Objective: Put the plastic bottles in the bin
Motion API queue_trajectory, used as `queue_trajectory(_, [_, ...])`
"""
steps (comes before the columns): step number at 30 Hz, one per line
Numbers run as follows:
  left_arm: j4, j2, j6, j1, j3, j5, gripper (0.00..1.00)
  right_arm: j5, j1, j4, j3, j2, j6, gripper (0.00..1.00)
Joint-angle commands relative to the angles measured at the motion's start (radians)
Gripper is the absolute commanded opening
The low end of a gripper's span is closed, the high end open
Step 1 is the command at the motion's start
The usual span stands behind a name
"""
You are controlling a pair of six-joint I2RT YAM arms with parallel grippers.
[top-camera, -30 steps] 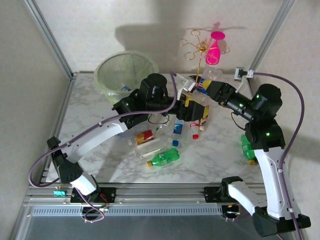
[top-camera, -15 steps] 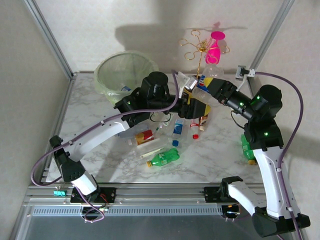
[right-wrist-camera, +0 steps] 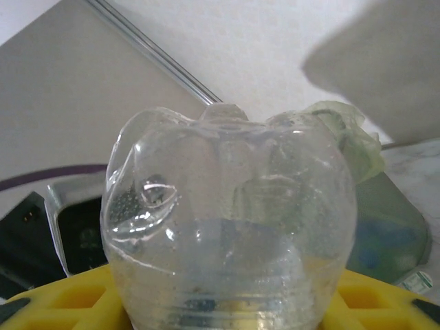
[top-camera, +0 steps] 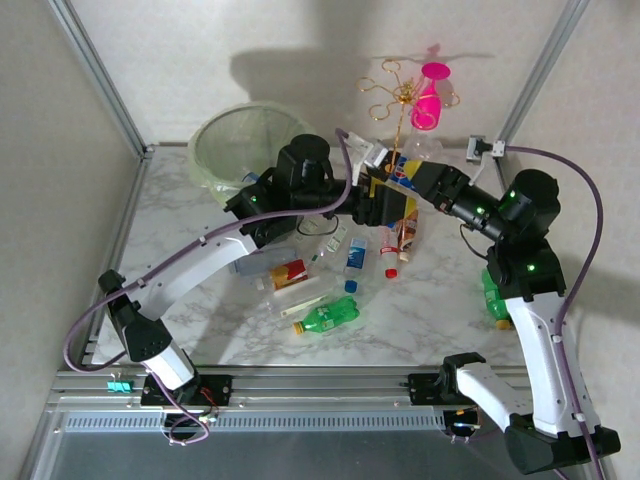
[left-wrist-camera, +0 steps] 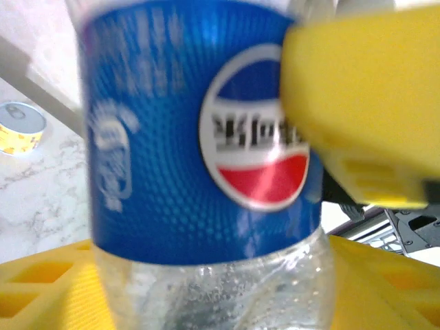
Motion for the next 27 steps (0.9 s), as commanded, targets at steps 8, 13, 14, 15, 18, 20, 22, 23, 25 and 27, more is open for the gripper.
queue_trajectory(8, [-0.004,-0.078,0.035,0.007,-0.027,0.012,0.75,-0.010,0.010,0.000,0.003,0.003,-0.022,0.52])
queue_trajectory(13, [0.008,-0.041,0.018,0.007,0.019,0.015,0.75,-0.041,0.024,0.033,-0.013,0.005,-0.011,0.52])
queue_trajectory(14, [0.015,-0.030,0.009,0.007,0.028,0.024,0.74,-0.046,0.027,0.032,-0.014,0.007,-0.013,0.52])
queue_trajectory(15, [0.018,-0.021,0.002,0.006,0.038,0.031,0.73,-0.047,0.029,0.028,-0.014,0.007,-0.015,0.52])
queue_trajectory(18, [0.026,-0.006,-0.010,0.004,0.053,0.043,0.70,-0.053,0.033,0.033,-0.024,0.006,-0.012,0.52])
queue_trajectory(20, [0.033,-0.005,-0.015,0.005,0.051,0.053,0.67,-0.054,0.034,0.031,-0.028,0.003,-0.013,0.52])
queue_trajectory(22, [0.033,-0.004,-0.018,0.002,0.050,0.060,0.63,-0.051,0.033,0.030,-0.033,-0.002,-0.014,0.52])
queue_trajectory(23, [0.035,-0.003,-0.017,0.000,0.048,0.064,0.62,-0.052,0.034,0.031,-0.037,-0.004,-0.013,0.52])
queue_trajectory(25, [0.037,0.000,-0.020,-0.004,0.049,0.078,0.58,-0.056,0.037,0.042,-0.048,-0.005,-0.003,0.52])
queue_trajectory(27, [0.038,0.006,-0.025,-0.007,0.055,0.089,0.51,-0.053,0.038,0.042,-0.057,-0.007,-0.002,0.52])
